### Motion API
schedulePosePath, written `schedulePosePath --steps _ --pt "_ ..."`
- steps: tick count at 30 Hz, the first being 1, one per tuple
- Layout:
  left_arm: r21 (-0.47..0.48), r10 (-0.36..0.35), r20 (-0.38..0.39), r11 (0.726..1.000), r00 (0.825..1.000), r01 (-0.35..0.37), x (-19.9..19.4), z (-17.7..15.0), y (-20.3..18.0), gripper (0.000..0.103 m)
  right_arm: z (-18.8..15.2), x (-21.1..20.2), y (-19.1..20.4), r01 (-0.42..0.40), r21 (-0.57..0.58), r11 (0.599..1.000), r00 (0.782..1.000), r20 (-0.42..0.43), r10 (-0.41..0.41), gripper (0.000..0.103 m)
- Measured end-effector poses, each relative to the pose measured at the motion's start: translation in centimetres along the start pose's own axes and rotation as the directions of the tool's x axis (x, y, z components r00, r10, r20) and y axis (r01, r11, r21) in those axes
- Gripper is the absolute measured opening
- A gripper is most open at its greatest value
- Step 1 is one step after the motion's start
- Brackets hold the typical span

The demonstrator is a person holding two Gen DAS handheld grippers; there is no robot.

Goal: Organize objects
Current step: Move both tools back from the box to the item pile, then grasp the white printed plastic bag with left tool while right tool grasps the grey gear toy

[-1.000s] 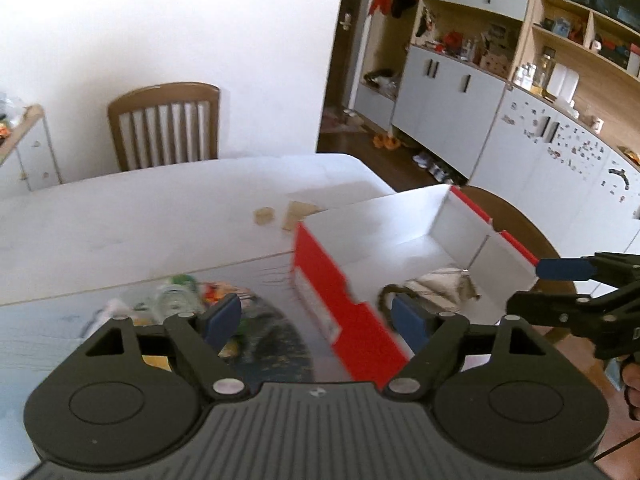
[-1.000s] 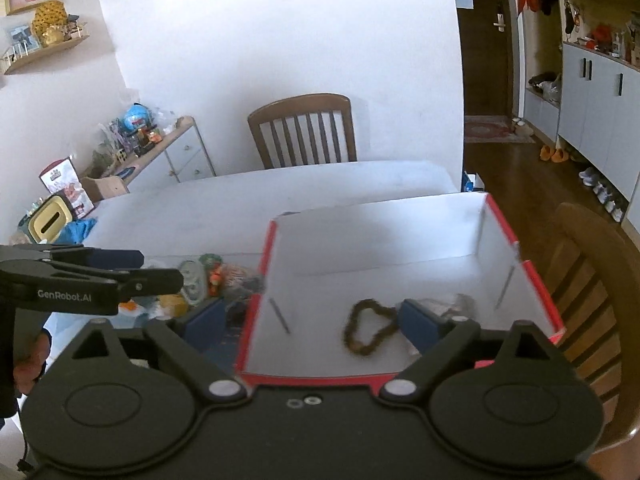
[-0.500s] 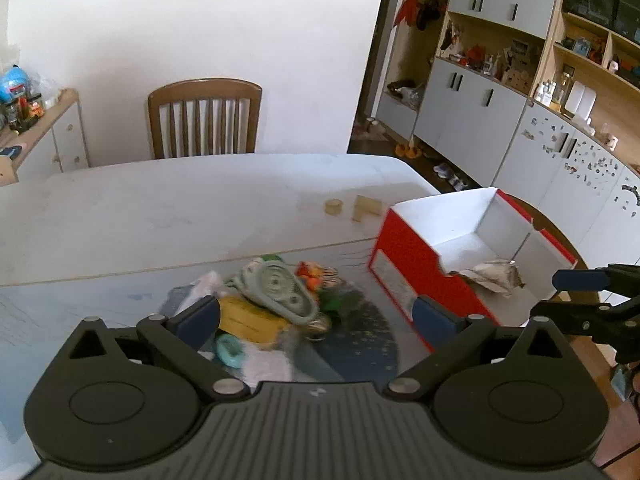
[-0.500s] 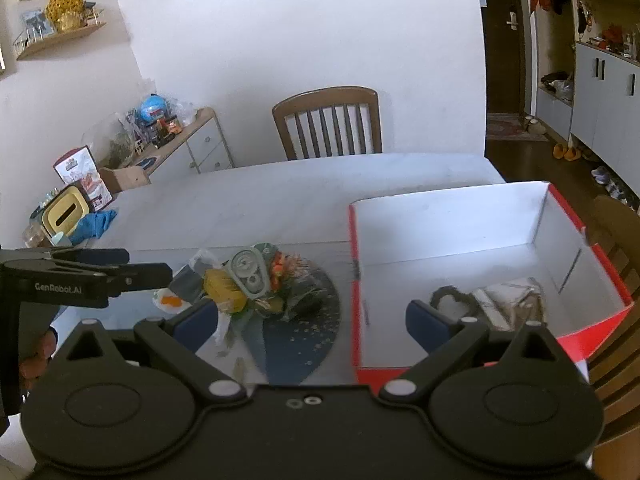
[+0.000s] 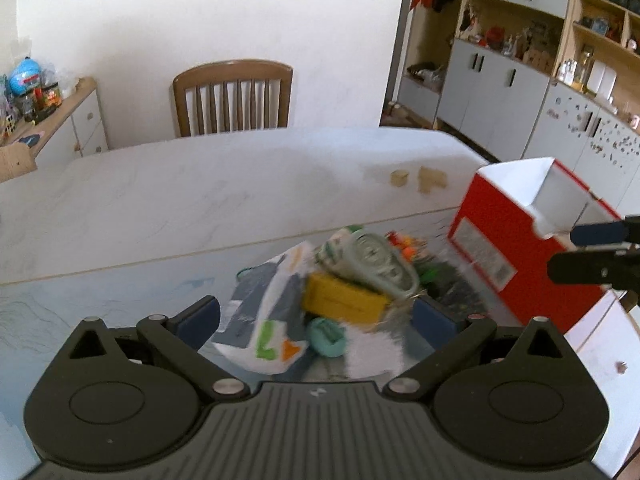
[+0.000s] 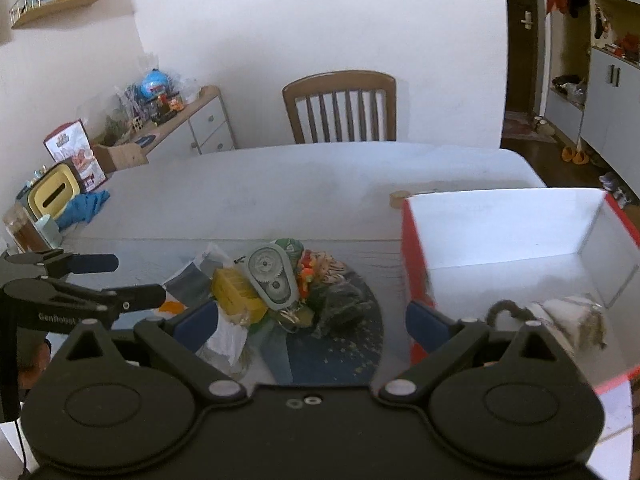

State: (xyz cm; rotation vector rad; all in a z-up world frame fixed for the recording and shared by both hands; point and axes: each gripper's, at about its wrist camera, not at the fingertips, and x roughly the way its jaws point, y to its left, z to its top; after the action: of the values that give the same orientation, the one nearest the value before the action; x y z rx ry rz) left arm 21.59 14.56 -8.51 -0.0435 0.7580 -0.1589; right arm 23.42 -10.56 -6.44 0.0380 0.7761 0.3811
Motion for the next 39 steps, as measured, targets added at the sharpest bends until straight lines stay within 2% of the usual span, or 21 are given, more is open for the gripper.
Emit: schedulePosePath --steps 4,7,11,18,31,33,35,36,38,39 --pt "0.014 -0.001 -0.014 1.0 1.0 0.002 1.7 -0.3 1.1 0.103 0.7 2.4 0.8 -0.004 -0.027 1.0 1.0 -0.018 0.004 0.1" --pt "0.028 0.023 -0.022 0.999 0.999 -0.023 2.8 -0.5 1.7 0.103 1.2 4.3 1.5 -0.005 -0.05 0.999 0.999 -0.035 0.003 0.1" --pt "0.013 0.016 -0.038 1.0 0.999 -0.016 4.2 -0.7 2.7 0.103 1.7 6.7 2.2 -0.004 -0.076 0.997 0.998 -0.065 -0.001 0.099" --pt "0.018 0.008 -0.068 1.0 0.998 -0.007 6.0 -1.2 3.6 0.103 2.2 10.3 3.3 -0.009 -0.111 0.994 0.992 -0.123 -0.004 0.091" --pt "-0.032 -0.028 -0.097 0.999 0.995 0.025 7.8 -1.6 5.5 0.101 2.6 14.0 5.1 -0.018 -0.198 0.98 0.987 -0.163 -0.014 0.076" --pt "-0.038 -0.037 -0.1 0.999 0.994 0.033 7.9 -1.6 5.7 0.097 2.5 14.1 5.3 -0.016 -0.217 0.976 0.987 -0.158 -0.019 0.075" --pt "-0.034 -0.038 -0.104 0.999 0.994 0.035 8.0 -1.7 5.6 0.087 2.6 14.2 5.4 -0.019 -0.232 0.972 0.988 -0.154 -0.018 0.069" --pt "-0.035 -0.038 -0.103 0.999 0.994 0.034 7.9 -1.7 5.6 0.08 2.6 14.2 5.5 -0.021 -0.237 0.971 0.988 -0.154 -0.016 0.064" --pt "-0.039 -0.043 -0.101 0.998 0.994 0.04 7.7 -1.7 5.7 0.066 2.5 14.2 5.7 -0.021 -0.251 0.968 0.988 -0.15 -0.017 0.06" --pt "-0.039 -0.045 -0.103 0.998 0.994 0.041 7.7 -1.6 5.6 0.061 2.5 14.2 5.7 -0.026 -0.257 0.966 0.988 -0.153 -0.014 0.053"
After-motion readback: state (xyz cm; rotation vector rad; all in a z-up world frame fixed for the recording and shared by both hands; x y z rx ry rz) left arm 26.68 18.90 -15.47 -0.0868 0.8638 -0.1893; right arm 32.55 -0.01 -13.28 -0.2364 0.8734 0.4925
